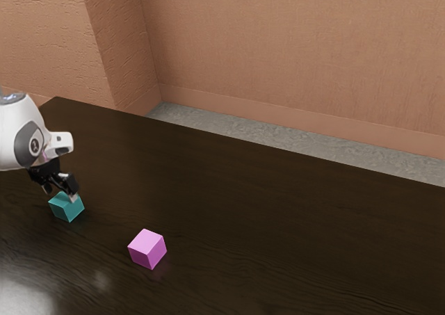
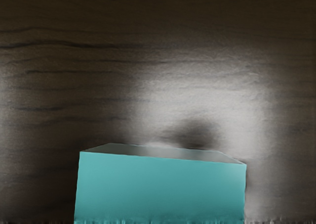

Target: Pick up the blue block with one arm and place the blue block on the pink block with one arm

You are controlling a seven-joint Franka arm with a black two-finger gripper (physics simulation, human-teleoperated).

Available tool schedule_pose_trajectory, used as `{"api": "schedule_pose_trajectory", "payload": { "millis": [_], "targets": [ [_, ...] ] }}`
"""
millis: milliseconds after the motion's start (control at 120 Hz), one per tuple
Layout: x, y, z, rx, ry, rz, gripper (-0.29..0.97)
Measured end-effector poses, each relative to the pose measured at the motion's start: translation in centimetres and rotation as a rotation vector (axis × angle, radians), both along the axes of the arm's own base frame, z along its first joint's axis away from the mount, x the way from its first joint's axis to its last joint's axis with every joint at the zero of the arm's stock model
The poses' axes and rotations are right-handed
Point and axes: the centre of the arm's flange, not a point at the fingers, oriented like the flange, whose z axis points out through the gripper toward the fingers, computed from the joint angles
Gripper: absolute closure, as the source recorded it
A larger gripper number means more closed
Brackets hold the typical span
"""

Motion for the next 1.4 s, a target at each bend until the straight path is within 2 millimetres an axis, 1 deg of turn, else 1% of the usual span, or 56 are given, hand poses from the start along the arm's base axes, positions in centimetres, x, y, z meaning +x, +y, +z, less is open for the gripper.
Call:
{"api": "schedule_pose_trajectory", "payload": {
  "millis": [125, 192, 375, 558, 817, 1042, 1083, 1258, 1400],
  "targets": [
    [-1.1, -0.7, -0.8, -0.008, 0.009, -0.018, 0.0],
    [-1.3, -0.8, -1.0, -0.007, 0.008, -0.028, 0.0],
    [-1.2, -0.8, -1.3, -0.003, 0.0, -0.046, 0.0],
    [-1.0, -0.6, -2.6, 0.001, -0.005, -0.055, 0.0],
    [-0.8, -0.5, -3.8, 0.001, -0.01, -0.063, 0.0],
    [-0.7, -0.5, -4.3, -0.001, -0.015, -0.064, 0.0],
    [-0.6, -0.5, -4.2, -0.001, -0.019, -0.062, 0.03],
    [-0.5, -0.5, -3.8, 0.0, -0.031, -0.058, 0.27],
    [-0.5, -0.5, -3.4, 0.005, -0.038, -0.052, 0.32]
  ]
}}
